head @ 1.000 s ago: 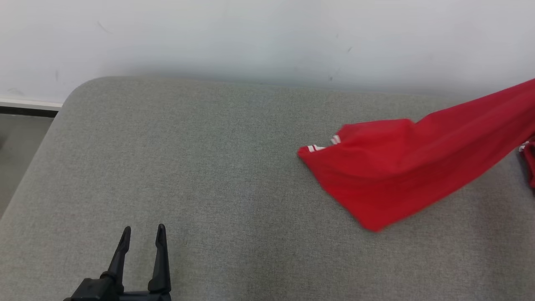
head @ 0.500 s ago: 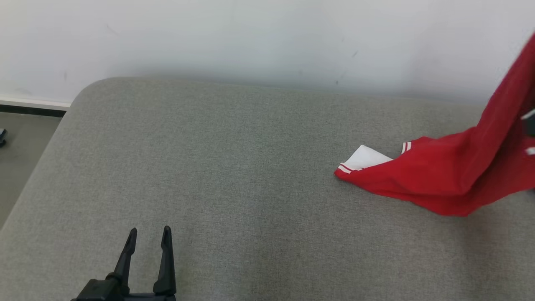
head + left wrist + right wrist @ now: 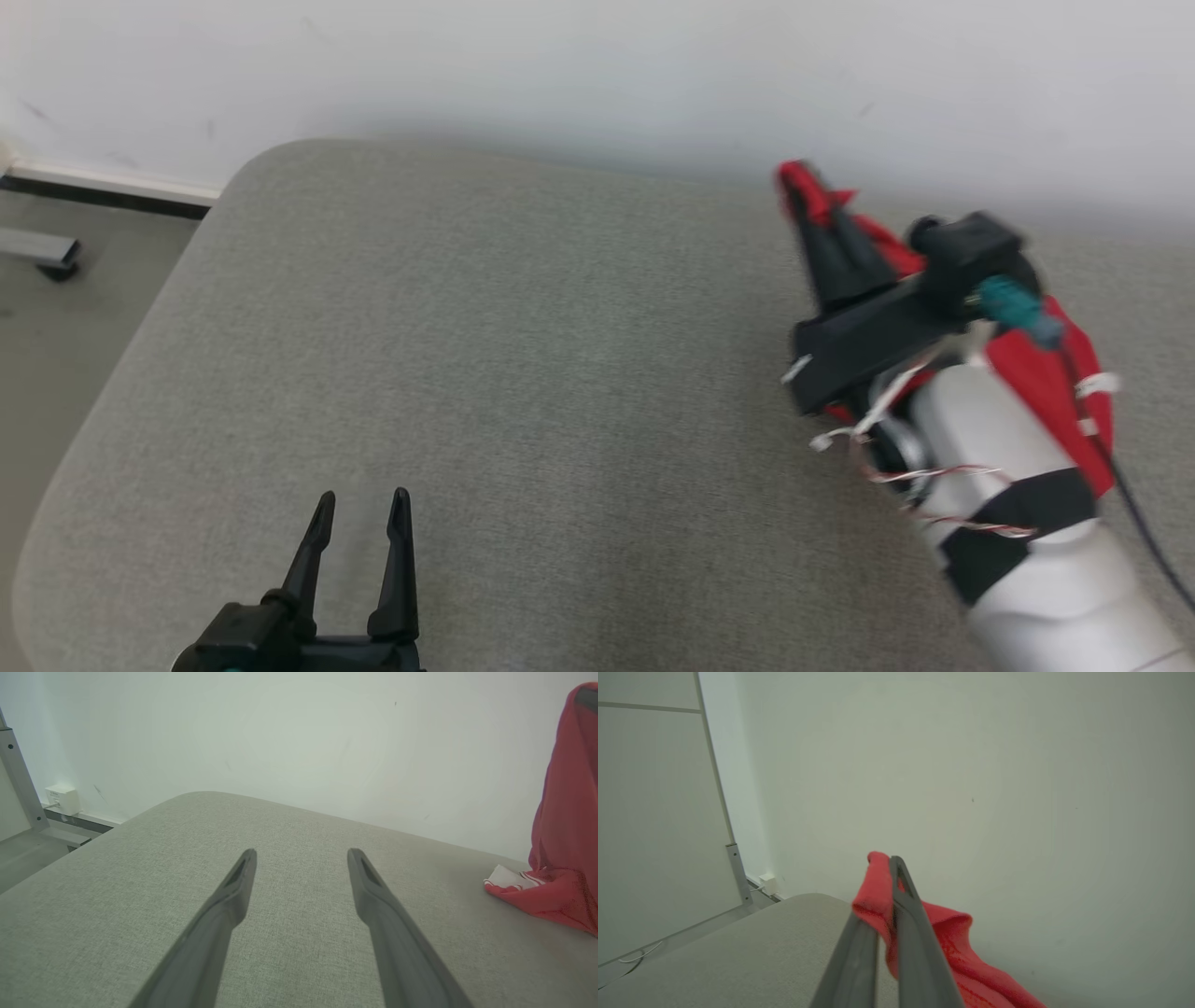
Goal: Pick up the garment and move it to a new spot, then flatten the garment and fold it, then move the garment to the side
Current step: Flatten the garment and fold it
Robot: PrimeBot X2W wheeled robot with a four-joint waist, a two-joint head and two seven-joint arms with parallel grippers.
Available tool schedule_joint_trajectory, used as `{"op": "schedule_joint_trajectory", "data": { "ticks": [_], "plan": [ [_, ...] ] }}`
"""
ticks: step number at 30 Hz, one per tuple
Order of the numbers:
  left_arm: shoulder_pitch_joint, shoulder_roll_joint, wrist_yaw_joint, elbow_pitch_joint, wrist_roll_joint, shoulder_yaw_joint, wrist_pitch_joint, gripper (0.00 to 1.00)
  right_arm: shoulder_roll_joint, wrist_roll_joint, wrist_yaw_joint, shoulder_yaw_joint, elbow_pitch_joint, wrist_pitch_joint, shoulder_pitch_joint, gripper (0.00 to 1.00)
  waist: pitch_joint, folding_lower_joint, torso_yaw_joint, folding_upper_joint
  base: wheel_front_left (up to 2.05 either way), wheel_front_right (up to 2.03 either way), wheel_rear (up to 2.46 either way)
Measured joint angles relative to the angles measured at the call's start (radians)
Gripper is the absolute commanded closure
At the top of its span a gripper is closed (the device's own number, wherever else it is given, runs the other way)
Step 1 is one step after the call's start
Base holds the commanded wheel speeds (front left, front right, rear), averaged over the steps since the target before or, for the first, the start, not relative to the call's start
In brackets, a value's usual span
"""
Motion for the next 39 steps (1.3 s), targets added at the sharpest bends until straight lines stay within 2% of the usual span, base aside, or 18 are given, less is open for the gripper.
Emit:
{"op": "schedule_joint_trajectory", "data": {
  "ticks": [6, 13, 14, 15, 19, 24, 27, 31, 39],
  "plan": [
    [-0.012, 0.001, 0.006, 0.008, -0.014, -0.023, 0.000, 0.00, 0.109, 0.012, 0.000, 0.136, 0.104, -0.031, -0.010, 1.00, 0.017, 0.0000, 0.045, 0.0000, 0.00, 0.00, 0.00],
    [-0.027, 0.001, 0.012, 0.013, -0.024, -0.033, 0.000, 0.00, 0.141, 0.103, 0.000, 0.291, 0.196, -0.049, 0.026, 1.00, 0.048, 0.0000, 0.072, 0.0000, 0.00, 0.00, 0.00],
    [-0.033, 0.000, 0.012, 0.014, -0.024, -0.035, 0.000, 0.00, 0.141, 0.128, 0.000, 0.315, 0.201, -0.050, 0.038, 0.58, 0.050, 0.0000, 0.075, 0.0001, 0.00, 0.00, 0.00],
    [-0.036, 0.000, 0.012, 0.016, -0.024, -0.035, 0.000, 0.00, 0.142, 0.149, 0.000, 0.338, 0.205, -0.050, 0.045, 0.00, 0.053, 0.0000, 0.078, 0.0001, 0.00, 0.00, 0.00],
    [-0.040, 0.000, 0.015, 0.021, -0.025, -0.033, 0.000, 0.00, 0.143, 0.199, 0.000, 0.402, 0.231, -0.053, 0.039, 0.00, 0.058, 0.0000, 0.078, 0.0000, 0.00, 0.00, 0.00],
    [-0.047, 0.000, 0.016, 0.022, -0.017, -0.019, 0.000, 0.00, 0.143, 0.205, 0.000, 0.364, 0.226, -0.054, 0.000, 0.00, 0.053, 0.0000, 0.051, 0.0000, 0.00, 0.00, 0.00],
    [-0.044, 0.000, 0.015, 0.021, -0.012, -0.005, 0.000, 0.00, 0.135, 0.175, 0.000, 0.313, 0.204, -0.054, -0.003, 0.00, 0.045, 0.0000, 0.030, 0.0000, 0.00, 0.00, 0.00],
    [-0.031, 0.000, 0.013, 0.020, -0.002, 0.009, 0.000, 0.00, 0.081, 0.142, 0.000, 0.220, 0.138, -0.054, 0.018, 0.00, 0.031, 0.0000, 0.001, 0.0000, 0.00, 0.00, 0.00],
    [-0.008, 0.000, 0.003, 0.010, 0.022, 0.055, 0.000, 0.00, -0.024, 0.076, 0.000, 0.006, -0.024, -0.054, 0.192, 0.00, 0.001, 0.0000, -0.062, 0.0000, 0.00, 0.00, 0.00]
  ]
}}
